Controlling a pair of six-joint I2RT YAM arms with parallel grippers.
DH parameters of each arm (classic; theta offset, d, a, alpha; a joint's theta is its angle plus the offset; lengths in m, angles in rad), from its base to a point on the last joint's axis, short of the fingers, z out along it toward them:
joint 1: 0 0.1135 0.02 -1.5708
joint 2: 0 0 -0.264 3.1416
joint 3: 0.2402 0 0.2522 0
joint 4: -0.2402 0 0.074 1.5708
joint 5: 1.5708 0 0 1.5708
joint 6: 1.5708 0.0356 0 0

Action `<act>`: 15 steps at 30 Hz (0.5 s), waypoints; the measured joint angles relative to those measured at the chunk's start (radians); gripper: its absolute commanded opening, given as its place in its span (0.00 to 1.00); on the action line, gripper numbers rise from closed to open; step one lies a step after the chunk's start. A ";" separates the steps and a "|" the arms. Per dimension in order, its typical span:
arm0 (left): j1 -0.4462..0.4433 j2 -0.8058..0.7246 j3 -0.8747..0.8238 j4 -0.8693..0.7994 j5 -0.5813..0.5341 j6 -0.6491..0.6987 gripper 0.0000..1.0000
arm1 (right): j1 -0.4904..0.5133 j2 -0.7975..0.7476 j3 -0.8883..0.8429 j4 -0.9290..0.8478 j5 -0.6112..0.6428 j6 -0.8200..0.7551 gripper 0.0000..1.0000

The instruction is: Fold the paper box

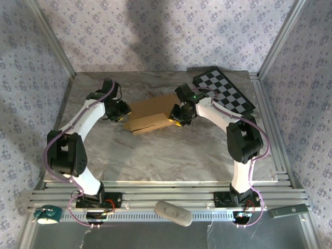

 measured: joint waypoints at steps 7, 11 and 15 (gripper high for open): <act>-0.017 0.029 -0.111 0.096 0.022 0.018 0.31 | 0.000 0.004 0.006 -0.005 0.000 -0.008 0.34; -0.017 0.063 -0.171 0.143 0.023 0.033 0.26 | 0.000 0.003 0.014 -0.020 0.001 -0.026 0.34; -0.017 0.053 -0.181 0.165 0.017 0.045 0.21 | -0.017 -0.020 0.031 -0.043 0.016 -0.068 0.35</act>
